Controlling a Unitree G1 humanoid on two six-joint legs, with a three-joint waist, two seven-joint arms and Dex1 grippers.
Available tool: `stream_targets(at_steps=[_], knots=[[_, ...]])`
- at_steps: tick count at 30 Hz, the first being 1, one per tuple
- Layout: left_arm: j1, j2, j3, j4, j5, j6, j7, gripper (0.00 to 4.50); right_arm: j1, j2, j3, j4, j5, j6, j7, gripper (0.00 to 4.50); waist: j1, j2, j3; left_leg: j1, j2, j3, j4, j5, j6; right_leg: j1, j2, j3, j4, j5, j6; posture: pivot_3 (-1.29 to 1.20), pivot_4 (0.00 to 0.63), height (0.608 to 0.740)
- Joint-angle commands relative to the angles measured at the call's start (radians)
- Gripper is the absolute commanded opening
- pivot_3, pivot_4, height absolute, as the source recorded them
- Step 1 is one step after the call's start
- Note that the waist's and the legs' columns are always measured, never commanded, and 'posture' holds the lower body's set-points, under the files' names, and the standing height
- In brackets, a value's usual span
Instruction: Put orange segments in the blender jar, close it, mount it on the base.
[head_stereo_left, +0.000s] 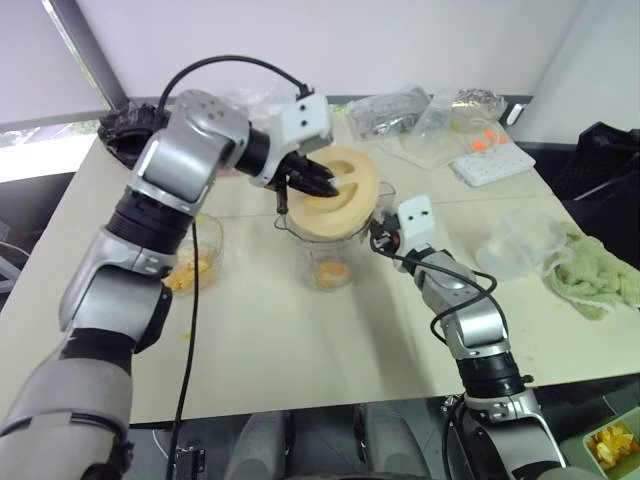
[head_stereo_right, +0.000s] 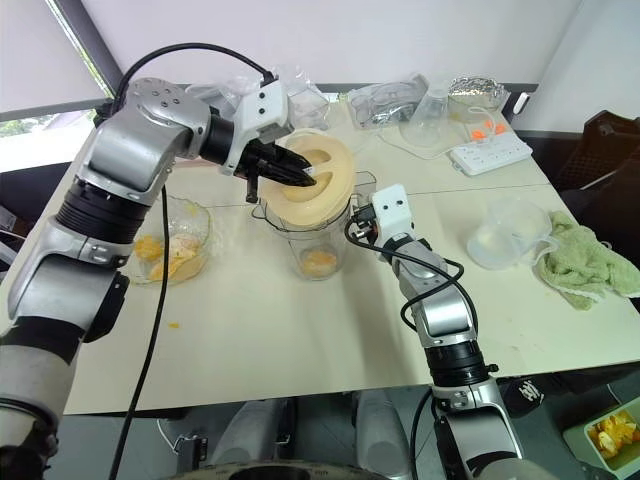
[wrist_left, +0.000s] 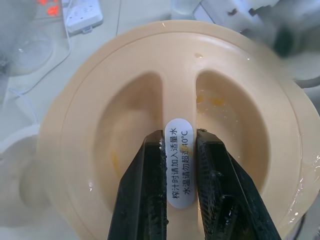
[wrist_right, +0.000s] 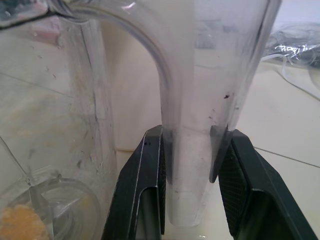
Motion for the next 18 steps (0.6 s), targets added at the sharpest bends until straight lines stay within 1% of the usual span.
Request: stream_targets(at_steps=[1, 7, 12, 18], knots=[[0.015, -0.008, -0.037, 0.034, 0.028, 0.000, -0.024, 0.24, 0.002, -0.017, -0.017, -0.005, -0.039, -0.007, -0.025, 0.84, 0.000, 0.000, 0.000, 0.000, 0.000, 0.000, 0.000, 0.000, 0.000, 0.000, 0.000, 0.000, 0.000, 0.000, 0.000, 0.00, 0.150, 0.740], [0.033, 0.003, -0.063, -0.003, 0.021, 0.073, -0.102, 0.24, 0.010, -0.035, -0.035, 0.002, -0.042, -0.014, -0.028, 0.84, 0.000, 0.000, -0.001, 0.001, 0.000, 0.000, 0.000, 0.000, 0.000, 0.001, 0.000, 0.000, 0.000, -0.001, -0.002, 0.00, 0.150, 0.740], [0.035, 0.029, -0.077, -0.085, -0.016, 0.247, -0.147, 0.24, 0.019, -0.054, -0.043, 0.013, -0.053, -0.036, -0.039, 0.84, 0.002, 0.000, -0.001, 0.001, 0.000, 0.000, 0.000, 0.000, 0.000, 0.002, 0.000, 0.000, 0.000, -0.002, -0.002, 0.00, 0.150, 0.740], [0.068, 0.020, -0.119, -0.119, 0.028, 0.336, -0.068, 0.24, 0.018, -0.056, -0.036, 0.018, -0.062, -0.054, -0.058, 0.84, -0.001, 0.000, -0.001, 0.001, 0.000, 0.000, 0.000, 0.000, 0.000, 0.002, 0.000, 0.000, 0.000, -0.002, -0.001, 0.00, 0.150, 0.740]])
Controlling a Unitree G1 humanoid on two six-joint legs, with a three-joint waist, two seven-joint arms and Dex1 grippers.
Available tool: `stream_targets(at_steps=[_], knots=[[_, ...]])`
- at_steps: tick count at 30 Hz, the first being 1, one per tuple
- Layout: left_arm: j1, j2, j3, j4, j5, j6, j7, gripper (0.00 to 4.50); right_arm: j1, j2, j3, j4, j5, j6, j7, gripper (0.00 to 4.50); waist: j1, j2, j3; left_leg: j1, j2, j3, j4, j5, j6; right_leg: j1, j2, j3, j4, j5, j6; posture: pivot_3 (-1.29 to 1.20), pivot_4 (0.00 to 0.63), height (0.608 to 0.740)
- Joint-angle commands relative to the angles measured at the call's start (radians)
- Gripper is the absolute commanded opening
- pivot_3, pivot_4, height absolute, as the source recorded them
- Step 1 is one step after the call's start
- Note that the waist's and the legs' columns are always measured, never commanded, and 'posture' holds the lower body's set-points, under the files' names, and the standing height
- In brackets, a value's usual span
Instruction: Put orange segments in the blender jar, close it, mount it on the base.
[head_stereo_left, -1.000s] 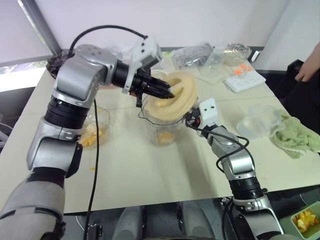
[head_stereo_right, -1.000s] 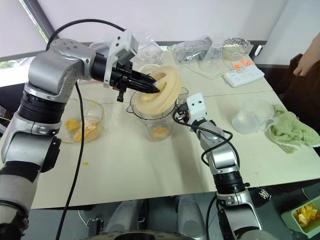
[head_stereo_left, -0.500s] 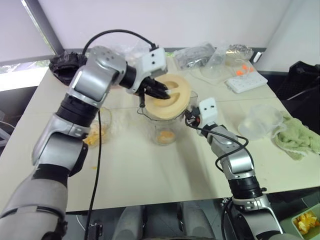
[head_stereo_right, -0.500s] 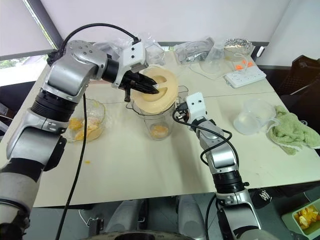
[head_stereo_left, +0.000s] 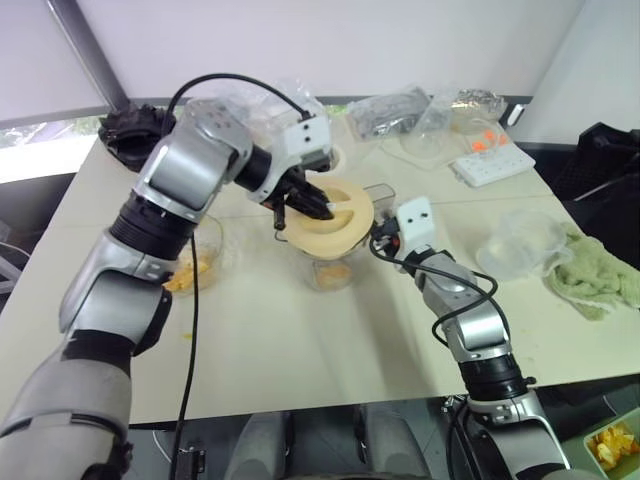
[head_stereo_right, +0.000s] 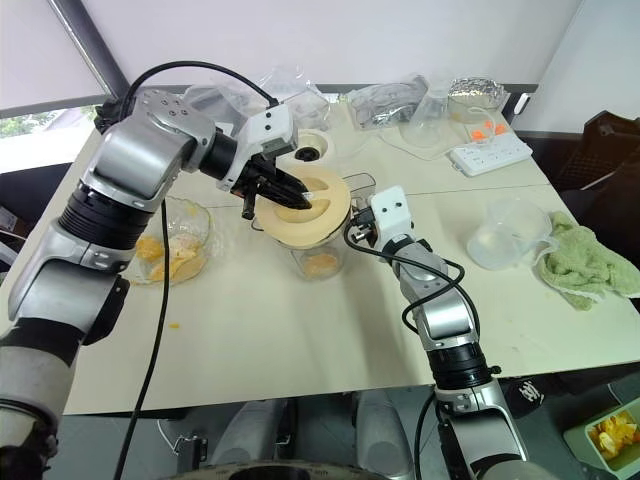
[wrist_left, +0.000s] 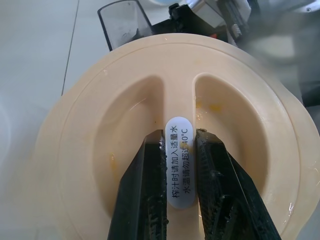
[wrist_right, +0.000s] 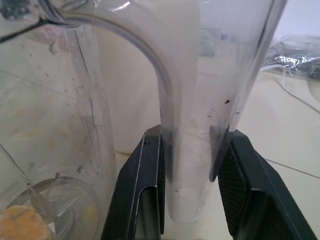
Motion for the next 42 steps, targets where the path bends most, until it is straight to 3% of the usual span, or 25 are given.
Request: stream_targets(at_steps=[1, 12, 21, 42], knots=[[0.048, -0.005, -0.075, 0.005, 0.019, 0.088, 0.028, 0.24, 0.004, -0.033, -0.056, 0.017, -0.060, -0.003, -0.063, 0.84, 0.002, 0.000, 0.000, 0.000, 0.000, 0.000, 0.000, 0.000, 0.000, 0.000, 0.000, 0.000, 0.000, 0.000, 0.000, 0.00, 0.150, 0.740], [0.108, -0.029, -0.132, 0.026, 0.100, 0.199, 0.227, 0.24, 0.013, -0.038, -0.065, -0.004, -0.081, -0.027, -0.096, 0.84, 0.017, 0.005, -0.007, 0.016, 0.004, -0.008, -0.003, 0.000, 0.000, 0.022, 0.000, -0.002, -0.012, -0.005, 0.000, 0.00, 0.150, 0.740], [0.084, -0.150, 0.001, 0.113, 0.097, 0.379, 0.476, 0.24, 0.013, -0.034, -0.064, 0.001, -0.082, -0.040, -0.108, 0.84, 0.031, 0.009, -0.014, 0.017, 0.000, -0.018, -0.002, 0.000, 0.000, 0.027, 0.000, -0.005, -0.016, -0.005, 0.001, 0.00, 0.150, 0.740], [0.034, -0.213, 0.128, 0.151, 0.052, 0.535, 0.637, 0.24, -0.005, -0.050, -0.042, 0.028, -0.093, -0.064, -0.091, 0.84, 0.042, 0.010, -0.014, 0.015, -0.007, -0.023, -0.004, -0.001, 0.000, 0.029, -0.008, -0.009, -0.020, -0.009, 0.007, 0.00, 0.150, 0.740]])
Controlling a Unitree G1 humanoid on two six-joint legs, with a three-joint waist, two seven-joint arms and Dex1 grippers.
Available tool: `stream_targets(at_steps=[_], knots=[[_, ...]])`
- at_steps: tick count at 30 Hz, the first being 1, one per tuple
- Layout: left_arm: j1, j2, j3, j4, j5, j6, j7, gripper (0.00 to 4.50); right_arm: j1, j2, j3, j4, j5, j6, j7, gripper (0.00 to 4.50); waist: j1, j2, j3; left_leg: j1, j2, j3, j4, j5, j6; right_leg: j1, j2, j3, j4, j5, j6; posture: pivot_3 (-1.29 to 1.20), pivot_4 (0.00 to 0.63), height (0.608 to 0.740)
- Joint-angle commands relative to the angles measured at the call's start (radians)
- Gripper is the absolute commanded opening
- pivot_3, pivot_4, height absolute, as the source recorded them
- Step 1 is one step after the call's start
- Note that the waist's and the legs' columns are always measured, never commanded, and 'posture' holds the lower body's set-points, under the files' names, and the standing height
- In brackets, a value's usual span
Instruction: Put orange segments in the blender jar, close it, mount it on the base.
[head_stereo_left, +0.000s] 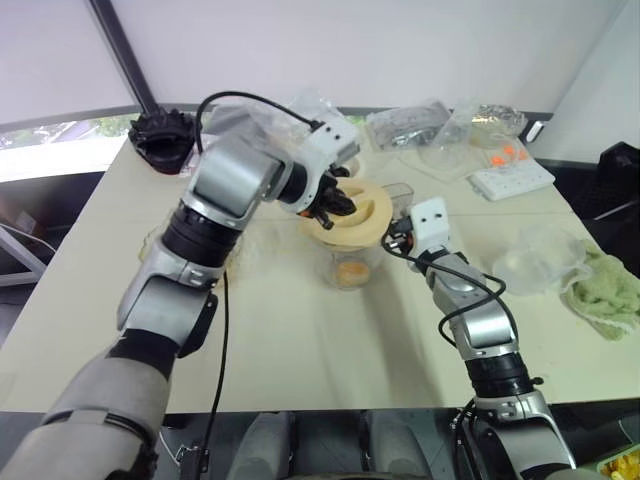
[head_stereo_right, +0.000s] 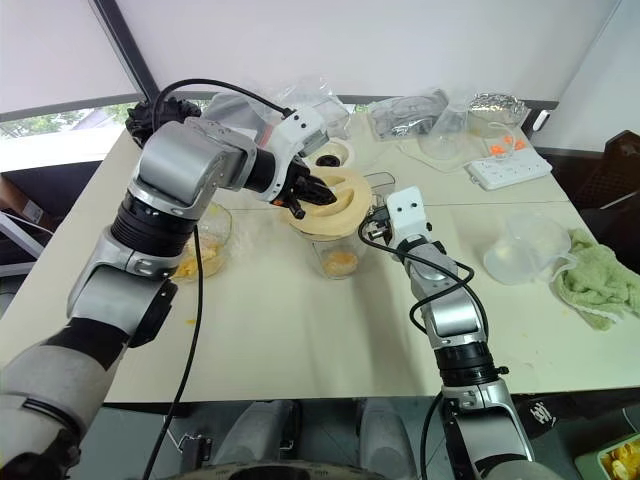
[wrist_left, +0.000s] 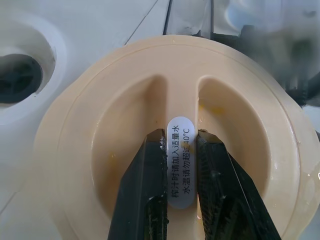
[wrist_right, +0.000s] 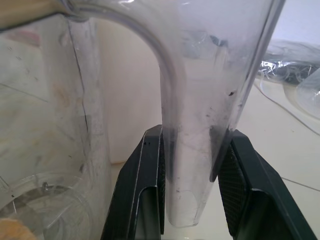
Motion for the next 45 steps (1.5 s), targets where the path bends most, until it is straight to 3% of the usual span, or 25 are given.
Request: stream_targets(at_steps=[1, 12, 16, 18, 19, 20, 21, 26, 31, 35, 40, 43, 45], knots=[[0.050, 0.022, 0.007, 0.156, 0.091, 0.068, 0.199, 0.24, 0.000, -0.022, -0.002, -0.031, -0.067, -0.050, -0.025, 0.84, 0.004, 0.000, 0.000, 0.000, 0.000, 0.000, -0.001, 0.000, 0.000, 0.000, 0.000, 0.000, -0.001, 0.000, 0.000, 0.00, 0.150, 0.740], [0.047, 0.032, 0.021, 0.104, 0.058, 0.010, 0.171, 0.24, 0.009, -0.018, -0.002, -0.031, -0.064, -0.054, -0.029, 0.84, 0.009, 0.000, 0.000, 0.000, 0.000, 0.000, -0.011, 0.000, 0.000, 0.001, 0.000, -0.001, -0.011, 0.001, -0.001, 0.00, 0.150, 0.740], [0.080, 0.066, -0.018, 0.048, 0.073, -0.135, 0.169, 2.19, 0.010, -0.019, -0.001, -0.030, -0.063, -0.054, -0.028, 0.84, 0.001, 0.000, 0.000, 0.000, 0.000, 0.000, -0.014, 0.000, 0.000, 0.000, 0.000, -0.001, -0.010, 0.001, -0.001, 0.00, 0.150, 0.740], [0.109, 0.084, -0.029, 0.021, 0.074, -0.236, 0.168, 3.45, 0.012, -0.021, 0.000, -0.030, -0.064, -0.056, -0.029, 0.84, 0.005, 0.000, 0.000, -0.001, 0.000, 0.000, -0.015, 0.001, 0.000, -0.001, 0.001, -0.001, -0.010, 0.001, -0.001, 0.00, 0.150, 0.740], [0.125, 0.087, -0.019, 0.008, 0.068, -0.282, 0.169, 3.65, 0.013, -0.021, 0.001, -0.030, -0.065, -0.057, -0.029, 0.84, 0.006, 0.000, 0.000, -0.001, 0.000, 0.000, -0.015, 0.001, 0.000, -0.001, 0.001, -0.001, -0.010, 0.002, -0.002, 0.00, 0.150, 0.740], [0.140, 0.085, -0.001, -0.006, 0.060, -0.328, 0.171, 4.21, 0.014, -0.021, 0.000, -0.029, -0.066, -0.059, -0.029, 0.84, 0.006, 0.000, 0.000, -0.001, 0.000, 0.000, -0.015, 0.001, 0.000, -0.001, 0.001, -0.001, -0.011, 0.003, -0.003, 0.00, 0.150, 0.740], [0.151, 0.083, 0.011, -0.014, 0.054, -0.360, 0.175, 4.47, 0.015, -0.020, 0.000, -0.028, -0.067, -0.060, -0.029, 0.84, 0.007, -0.001, 0.001, -0.001, 0.000, 0.001, -0.016, 0.001, 0.000, -0.001, 0.000, -0.001, -0.011, 0.003, -0.004, 0.00, 0.150, 0.740], [0.180, 0.021, 0.185, -0.090, -0.083, -0.381, 0.174, 4.47, 0.030, -0.019, 0.002, -0.026, -0.073, -0.068, -0.027, 0.84, 0.009, -0.001, 0.001, -0.003, 0.000, 0.001, -0.015, 0.001, 0.000, -0.002, 0.000, -0.001, -0.012, 0.003, -0.004, 0.00, 0.150, 0.740], [0.141, -0.076, 0.419, -0.114, -0.241, -0.333, 0.276, 4.47, 0.050, -0.015, 0.005, -0.026, -0.073, -0.068, -0.025, 0.84, 0.003, -0.003, 0.003, -0.015, 0.000, 0.001, -0.014, 0.002, -0.001, -0.016, 0.001, -0.001, -0.009, 0.006, -0.001, 0.00, 0.150, 0.740], [0.108, -0.101, 0.563, -0.131, -0.347, -0.285, 0.357, 4.47, 0.058, -0.011, 0.000, -0.028, -0.065, -0.060, -0.024, 0.84, -0.001, -0.003, 0.003, -0.017, 0.000, 0.001, -0.015, 0.002, -0.002, -0.018, 0.003, -0.001, -0.009, 0.006, -0.001, 0.00, 0.150, 0.740], [0.143, -0.017, 0.585, -0.189, -0.369, -0.332, 0.367, 4.47, 0.069, -0.003, -0.031, -0.056, -0.034, -0.044, -0.023, 0.84, -0.013, -0.003, 0.004, -0.017, 0.000, 0.000, -0.014, 0.002, -0.002, -0.017, 0.004, -0.001, -0.009, 0.007, -0.001, 0.00, 0.150, 0.740], [0.233, 0.054, 0.579, -0.250, -0.367, -0.364, 0.352, 4.47, 0.077, 0.006, -0.059, -0.089, -0.005, -0.030, -0.025, 0.84, -0.015, -0.002, 0.003, -0.016, 0.000, 0.001, -0.015, 0.002, -0.003, -0.017, 0.004, 0.000, -0.009, 0.007, -0.001, 0.00, 0.150, 0.740], [0.376, 0.099, 0.610, -0.380, -0.398, -0.331, 0.355, 4.47, 0.080, 0.023, -0.097, -0.136, 0.038, -0.017, -0.030, 0.84, -0.015, -0.002, 0.004, -0.016, 0.000, 0.001, -0.016, 0.002, -0.003, -0.017, 0.004, 0.000, -0.009, 0.007, -0.002, 0.00, 0.150, 0.740]])
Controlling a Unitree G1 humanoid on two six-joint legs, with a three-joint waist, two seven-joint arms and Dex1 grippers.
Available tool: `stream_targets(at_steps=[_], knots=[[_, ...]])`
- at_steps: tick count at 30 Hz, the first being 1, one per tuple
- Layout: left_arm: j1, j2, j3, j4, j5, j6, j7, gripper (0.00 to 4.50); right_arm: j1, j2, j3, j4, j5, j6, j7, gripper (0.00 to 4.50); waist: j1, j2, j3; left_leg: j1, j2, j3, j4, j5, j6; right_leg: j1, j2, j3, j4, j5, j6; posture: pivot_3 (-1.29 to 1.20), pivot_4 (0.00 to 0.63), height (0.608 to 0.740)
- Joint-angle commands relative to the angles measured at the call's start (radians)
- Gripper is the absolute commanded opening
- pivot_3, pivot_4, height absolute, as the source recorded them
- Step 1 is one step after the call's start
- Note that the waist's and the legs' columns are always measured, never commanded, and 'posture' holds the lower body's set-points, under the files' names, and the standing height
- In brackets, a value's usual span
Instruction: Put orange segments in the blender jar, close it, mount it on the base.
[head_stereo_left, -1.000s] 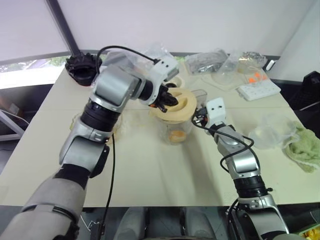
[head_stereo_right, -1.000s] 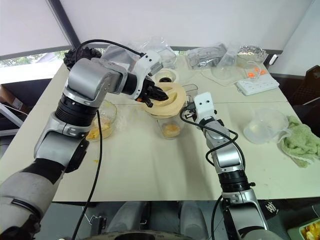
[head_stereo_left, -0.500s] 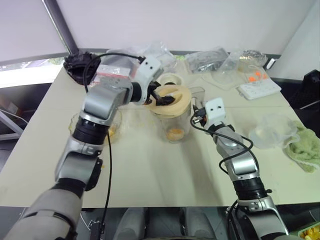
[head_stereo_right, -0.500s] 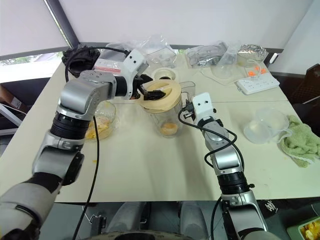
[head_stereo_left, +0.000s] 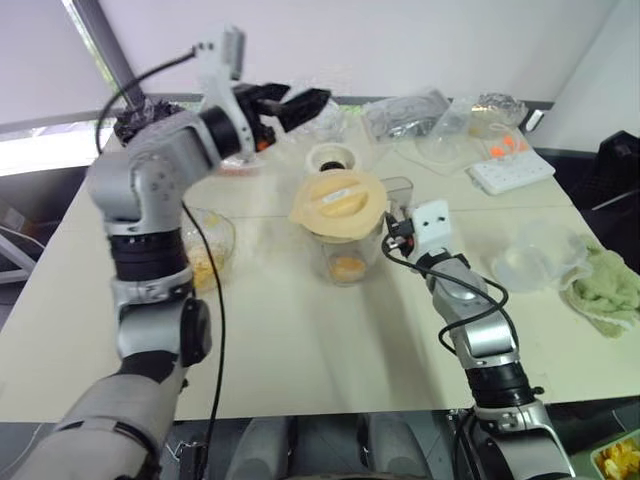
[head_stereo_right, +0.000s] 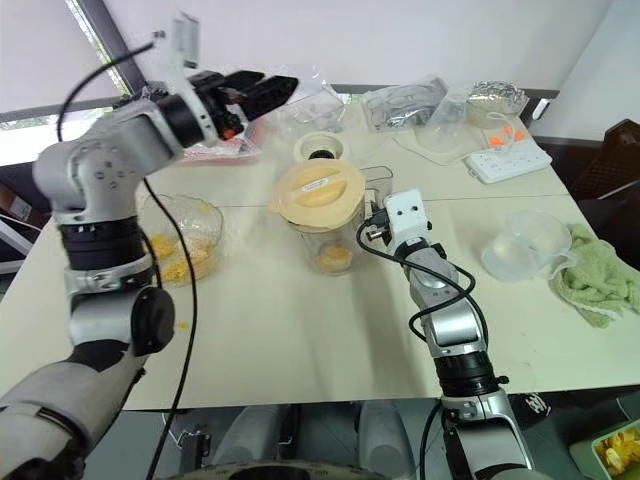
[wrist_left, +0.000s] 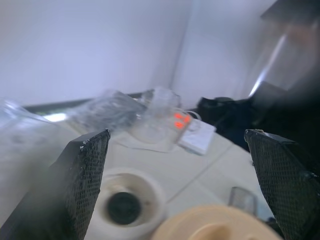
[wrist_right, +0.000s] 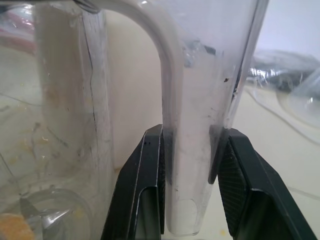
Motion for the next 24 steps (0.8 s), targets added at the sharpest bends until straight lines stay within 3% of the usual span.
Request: stream_targets(at_steps=[1, 9, 17, 24], knots=[[0.176, 0.055, 0.042, -0.199, -0.054, 0.019, 0.002, 4.47, 0.015, 0.003, -0.088, -0.070, 0.040, 0.035, -0.018, 0.84, -0.002, 0.001, 0.000, 0.000, 0.001, 0.000, -0.001, 0.000, 0.000, -0.001, 0.000, 0.000, 0.000, 0.000, 0.000, 0.00, 0.150, 0.740], [0.524, 0.053, 0.064, -0.453, -0.106, 0.028, 0.091, 4.47, -0.012, 0.005, -0.207, -0.156, 0.145, 0.095, -0.013, 0.84, 0.002, -0.001, 0.005, -0.005, 0.002, 0.001, -0.001, 0.001, -0.001, -0.007, 0.000, 0.002, 0.001, 0.000, -0.005, 0.00, 0.150, 0.740], [0.654, 0.063, 0.111, -0.502, -0.139, 0.020, 0.145, 4.47, -0.052, -0.054, -0.276, -0.222, 0.180, 0.163, -0.002, 0.84, -0.002, -0.001, 0.006, -0.005, 0.002, 0.003, 0.000, 0.001, -0.001, -0.009, 0.002, 0.003, 0.003, 0.000, -0.006, 0.00, 0.150, 0.740], [0.784, 0.049, -0.065, -0.595, -0.080, -0.105, 0.144, 4.47, -0.291, -0.176, -0.330, -0.141, 0.187, 0.278, -0.005, 0.84, 0.000, 0.000, 0.007, -0.005, 0.003, 0.006, 0.001, 0.001, -0.001, -0.010, 0.002, 0.004, 0.003, 0.000, -0.008, 0.00, 0.150, 0.740]])
